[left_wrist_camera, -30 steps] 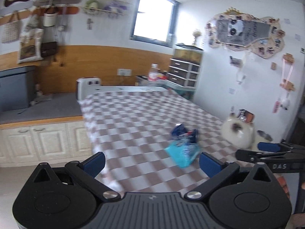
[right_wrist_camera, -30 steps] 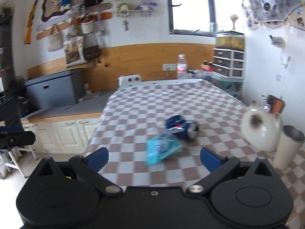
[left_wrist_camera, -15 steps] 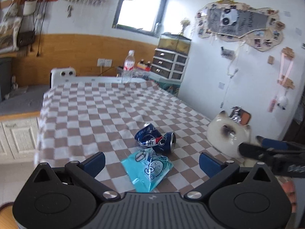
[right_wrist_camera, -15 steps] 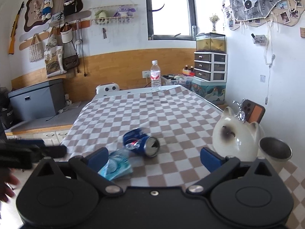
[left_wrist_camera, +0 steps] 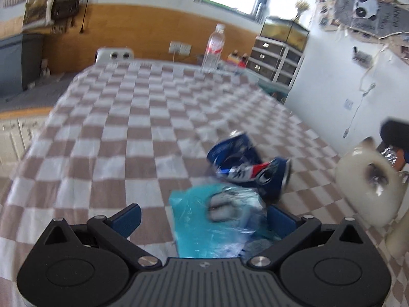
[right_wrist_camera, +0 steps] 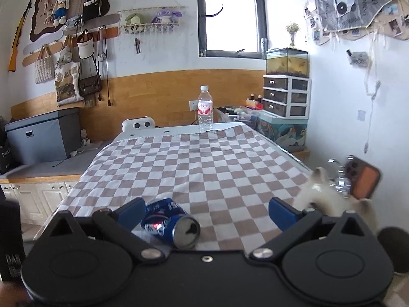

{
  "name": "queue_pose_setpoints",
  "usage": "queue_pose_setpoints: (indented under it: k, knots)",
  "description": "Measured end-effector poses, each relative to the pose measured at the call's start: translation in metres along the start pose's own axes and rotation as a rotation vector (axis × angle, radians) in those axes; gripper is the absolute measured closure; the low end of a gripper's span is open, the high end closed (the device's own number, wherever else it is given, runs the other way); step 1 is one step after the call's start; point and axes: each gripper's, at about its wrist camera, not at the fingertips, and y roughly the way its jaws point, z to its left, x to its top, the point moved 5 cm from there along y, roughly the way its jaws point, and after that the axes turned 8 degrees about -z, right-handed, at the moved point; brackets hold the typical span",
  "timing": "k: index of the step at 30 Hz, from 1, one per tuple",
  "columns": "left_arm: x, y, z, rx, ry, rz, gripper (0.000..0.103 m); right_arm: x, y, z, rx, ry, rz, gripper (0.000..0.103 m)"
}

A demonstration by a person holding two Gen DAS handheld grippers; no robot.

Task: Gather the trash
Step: 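Grasp the light-blue plastic bag with the left tool while the right tool grasps the blue Pepsi can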

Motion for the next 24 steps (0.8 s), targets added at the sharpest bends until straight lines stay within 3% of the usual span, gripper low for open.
queue_pose_setpoints:
  k: [7,17,21,24]
  knots:
    - [-0.009,-0.001,0.012,-0.059,-0.043,-0.028,0.000,-0.013,0.063,0.003,0.015,0.089,0.051,0.000]
    - [-0.014,-0.006,0.010,-0.073,-0.040,-0.050,0.000,-0.047,0.124,-0.006,0.005,0.260,0.131,0.001]
    - [-0.016,-0.006,0.006,-0.099,-0.023,-0.040,0.001,-0.066,0.137,-0.007,0.024,0.336,0.209,0.016]
    - [-0.018,-0.006,0.001,-0.128,-0.013,-0.033,0.003,-0.074,0.139,-0.007,0.036,0.392,0.240,0.019]
